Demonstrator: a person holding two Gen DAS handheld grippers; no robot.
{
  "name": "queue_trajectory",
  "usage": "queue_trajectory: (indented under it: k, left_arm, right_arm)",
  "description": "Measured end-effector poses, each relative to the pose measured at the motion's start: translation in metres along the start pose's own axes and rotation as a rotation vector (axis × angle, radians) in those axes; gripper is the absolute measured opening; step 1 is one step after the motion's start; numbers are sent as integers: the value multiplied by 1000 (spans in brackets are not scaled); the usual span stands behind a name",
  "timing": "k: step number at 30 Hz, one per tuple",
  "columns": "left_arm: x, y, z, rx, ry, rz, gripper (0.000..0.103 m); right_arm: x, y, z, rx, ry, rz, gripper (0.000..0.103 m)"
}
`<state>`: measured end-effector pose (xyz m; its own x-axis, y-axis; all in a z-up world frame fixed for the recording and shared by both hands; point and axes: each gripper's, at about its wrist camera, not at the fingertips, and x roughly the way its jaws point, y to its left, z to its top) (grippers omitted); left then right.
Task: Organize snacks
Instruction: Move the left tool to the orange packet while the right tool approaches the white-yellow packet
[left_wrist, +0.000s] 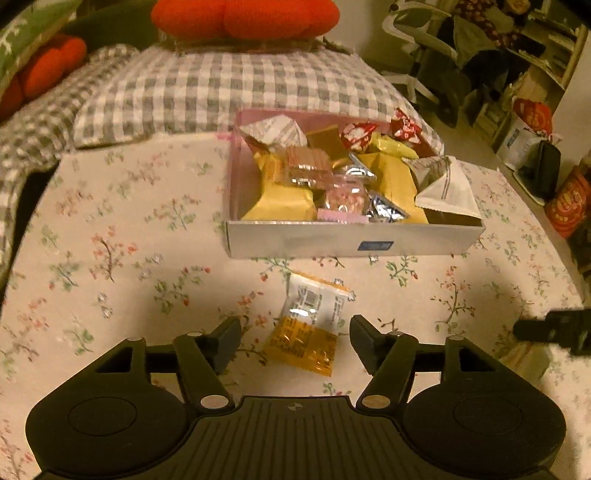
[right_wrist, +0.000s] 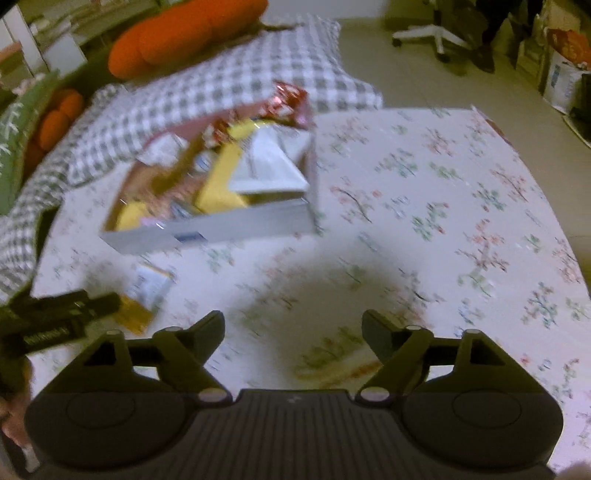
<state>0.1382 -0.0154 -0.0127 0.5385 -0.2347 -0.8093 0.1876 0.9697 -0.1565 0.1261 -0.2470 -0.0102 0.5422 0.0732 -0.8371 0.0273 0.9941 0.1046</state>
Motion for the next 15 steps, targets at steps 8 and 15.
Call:
queue_trajectory:
  k: [8, 15]
  left_arm:
    - [8, 2, 1, -11, 12, 6, 72]
    - [14, 2, 1, -4, 24, 16, 73]
  right_arm:
    - [13, -16, -14, 77, 121, -60, 84]
    - [1, -28, -26, 173, 131, -24, 86]
